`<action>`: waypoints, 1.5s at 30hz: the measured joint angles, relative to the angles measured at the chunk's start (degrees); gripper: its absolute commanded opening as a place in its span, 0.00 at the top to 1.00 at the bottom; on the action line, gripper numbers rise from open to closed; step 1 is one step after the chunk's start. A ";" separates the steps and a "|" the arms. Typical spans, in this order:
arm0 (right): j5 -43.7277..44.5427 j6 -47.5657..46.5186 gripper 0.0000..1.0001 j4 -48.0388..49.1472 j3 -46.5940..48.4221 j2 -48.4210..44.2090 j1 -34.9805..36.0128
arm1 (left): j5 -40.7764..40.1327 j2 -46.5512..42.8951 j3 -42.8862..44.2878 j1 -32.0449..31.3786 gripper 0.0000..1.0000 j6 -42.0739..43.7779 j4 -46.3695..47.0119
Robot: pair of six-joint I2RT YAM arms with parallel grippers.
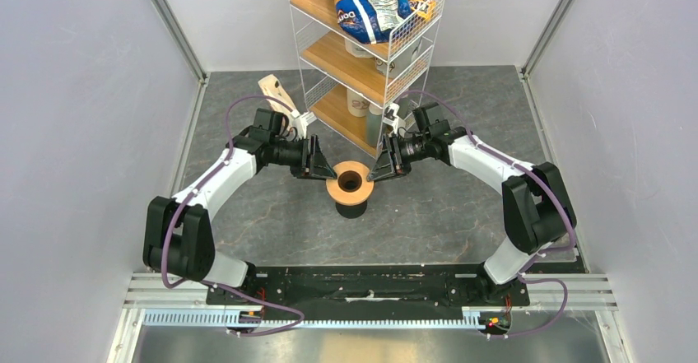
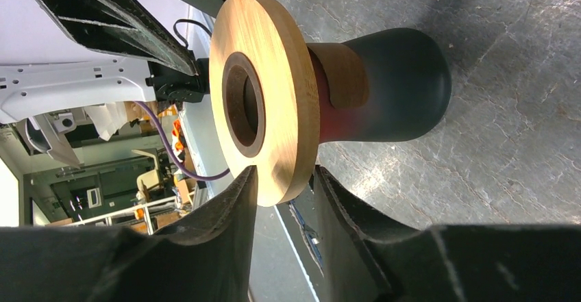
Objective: Place the coffee filter in the dripper
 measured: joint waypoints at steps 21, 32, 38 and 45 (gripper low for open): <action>0.72 -4.17 0.09 -8.02 0.50 -5.33 -4.90 | -3.56 -12.98 -0.37 13.18 0.04 1.77 -6.95; 4.66 -12.15 0.03 -19.39 0.50 -17.00 -14.19 | -13.60 -11.06 14.12 32.65 0.05 5.53 -14.67; 11.82 -16.37 0.03 -23.02 0.66 -18.38 -16.48 | -19.96 -0.39 19.98 34.27 0.22 8.48 -14.16; 21.16 -18.64 0.03 -23.98 3.17 -21.66 -16.55 | -22.38 11.67 20.02 34.29 0.29 8.94 -11.17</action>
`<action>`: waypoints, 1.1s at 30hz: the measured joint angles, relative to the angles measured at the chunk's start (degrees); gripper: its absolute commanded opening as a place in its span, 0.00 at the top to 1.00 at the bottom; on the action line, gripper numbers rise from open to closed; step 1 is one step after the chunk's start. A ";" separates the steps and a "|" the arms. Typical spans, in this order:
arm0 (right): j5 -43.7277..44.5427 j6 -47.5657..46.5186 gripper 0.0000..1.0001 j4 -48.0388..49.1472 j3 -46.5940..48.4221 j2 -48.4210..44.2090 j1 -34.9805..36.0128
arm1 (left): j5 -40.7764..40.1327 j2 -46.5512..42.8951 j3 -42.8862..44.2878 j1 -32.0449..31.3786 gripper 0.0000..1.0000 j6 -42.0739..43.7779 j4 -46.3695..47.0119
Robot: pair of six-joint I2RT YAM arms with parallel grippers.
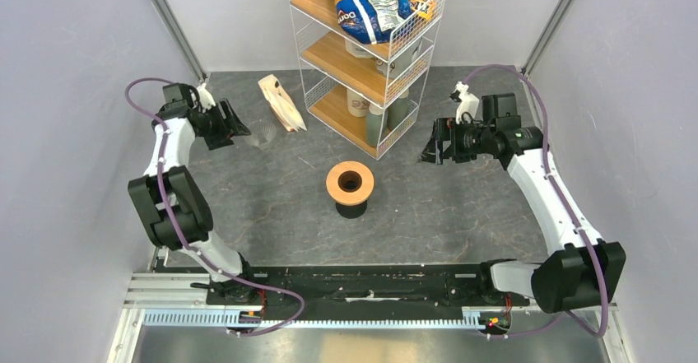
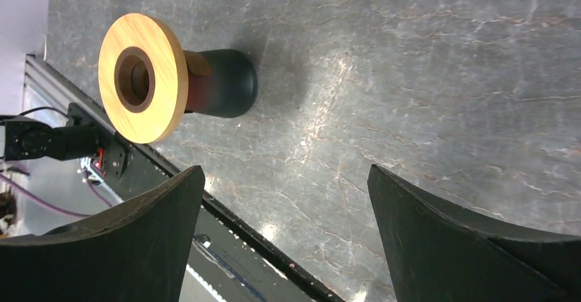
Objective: Place the coffee filter in the dripper
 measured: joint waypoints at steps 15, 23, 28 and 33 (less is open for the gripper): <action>4.83 1.55 0.03 -0.04 0.13 -5.27 -0.96 | 0.02 12.33 0.04 -0.76 0.51 -0.31 8.61; 3.28 0.37 0.03 -0.68 0.13 -6.60 -0.96 | 0.20 14.80 1.79 -2.75 0.88 -0.72 9.33; -0.13 -0.22 0.03 -0.70 0.13 -9.20 -0.96 | 0.50 13.97 3.89 -2.67 0.98 -2.78 5.03; -4.42 -2.89 0.03 -1.20 0.24 -13.75 -0.94 | 2.40 6.14 3.89 -3.23 0.98 -4.70 -3.65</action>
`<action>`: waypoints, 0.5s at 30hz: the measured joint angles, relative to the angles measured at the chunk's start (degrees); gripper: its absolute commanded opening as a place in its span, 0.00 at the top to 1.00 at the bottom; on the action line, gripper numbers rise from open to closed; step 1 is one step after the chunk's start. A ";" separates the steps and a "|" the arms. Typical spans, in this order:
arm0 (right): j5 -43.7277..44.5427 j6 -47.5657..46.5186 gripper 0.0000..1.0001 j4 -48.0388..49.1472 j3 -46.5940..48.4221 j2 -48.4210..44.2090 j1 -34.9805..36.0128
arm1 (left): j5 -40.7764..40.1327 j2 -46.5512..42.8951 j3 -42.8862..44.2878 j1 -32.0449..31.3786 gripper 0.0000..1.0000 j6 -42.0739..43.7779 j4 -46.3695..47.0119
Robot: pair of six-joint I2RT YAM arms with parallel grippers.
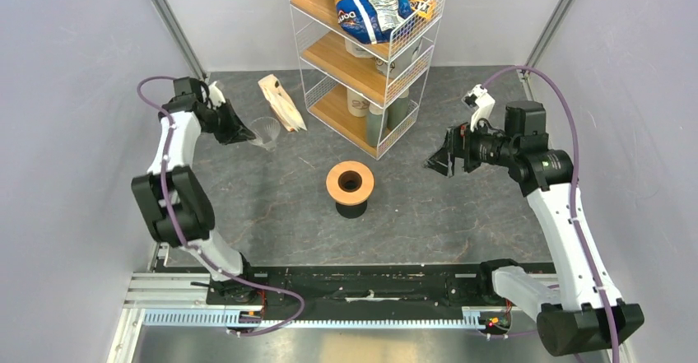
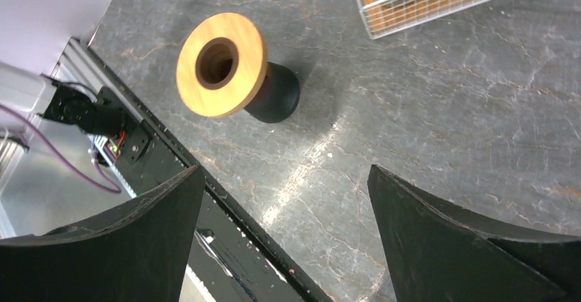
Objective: Place the coffee filter in the dripper
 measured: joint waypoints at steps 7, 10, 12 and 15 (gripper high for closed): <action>-4.52 -4.90 0.03 -4.72 2.49 -1.86 0.46 | 2.38 -20.06 0.09 -12.02 0.98 0.07 -9.35; -5.14 -6.23 0.03 -6.69 2.67 -1.73 0.63 | 3.87 -24.50 0.83 -21.86 0.98 0.02 -10.71; -5.40 -6.67 0.03 -7.52 2.67 -1.55 0.66 | 4.22 -25.05 1.36 -27.76 0.98 -0.15 -10.93; -5.49 -7.13 0.03 -8.26 2.67 -1.25 0.76 | 3.93 -23.87 2.05 -33.90 0.98 -0.24 -11.10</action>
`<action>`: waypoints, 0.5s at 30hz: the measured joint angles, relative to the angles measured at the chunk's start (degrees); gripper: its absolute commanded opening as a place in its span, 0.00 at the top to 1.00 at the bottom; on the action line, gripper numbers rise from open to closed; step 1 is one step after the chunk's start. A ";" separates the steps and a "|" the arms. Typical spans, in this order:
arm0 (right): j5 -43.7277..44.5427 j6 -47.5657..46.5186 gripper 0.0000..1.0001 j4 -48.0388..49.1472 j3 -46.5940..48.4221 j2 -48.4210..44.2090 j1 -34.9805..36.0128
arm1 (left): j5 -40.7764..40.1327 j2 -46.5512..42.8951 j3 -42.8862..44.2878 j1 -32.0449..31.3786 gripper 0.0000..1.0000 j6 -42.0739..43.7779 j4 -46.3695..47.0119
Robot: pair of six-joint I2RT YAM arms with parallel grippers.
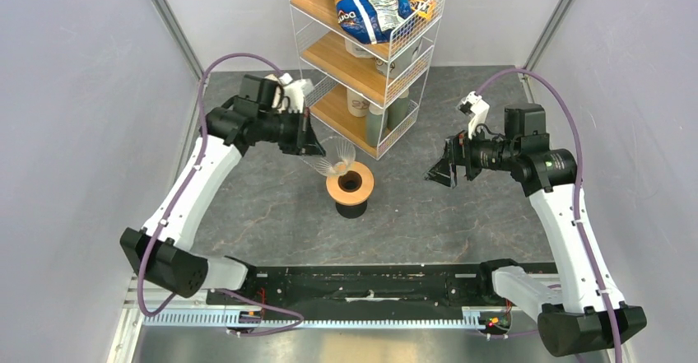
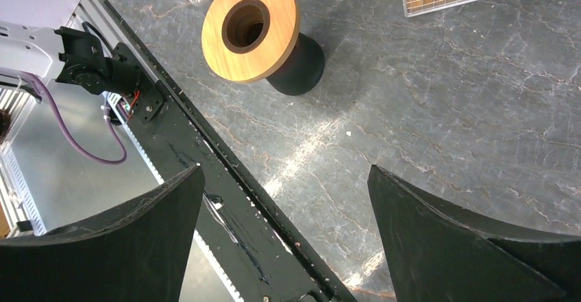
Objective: Place the coffee filter in the dripper
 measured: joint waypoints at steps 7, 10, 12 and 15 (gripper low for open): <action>-0.15 -0.74 0.03 -1.42 0.22 0.52 0.00 | -2.43 4.72 0.92 -8.72 0.98 0.09 -0.11; -0.28 -0.96 0.03 -1.95 0.50 0.68 0.00 | -3.63 6.84 1.40 -10.21 0.98 0.20 -0.22; -0.35 -1.20 0.03 -2.19 0.76 0.68 0.00 | -4.09 7.65 1.51 -10.27 0.98 0.26 -0.20; -0.42 -1.75 0.03 -2.36 0.96 0.61 0.11 | -5.07 8.04 1.51 -10.25 0.98 0.33 -0.31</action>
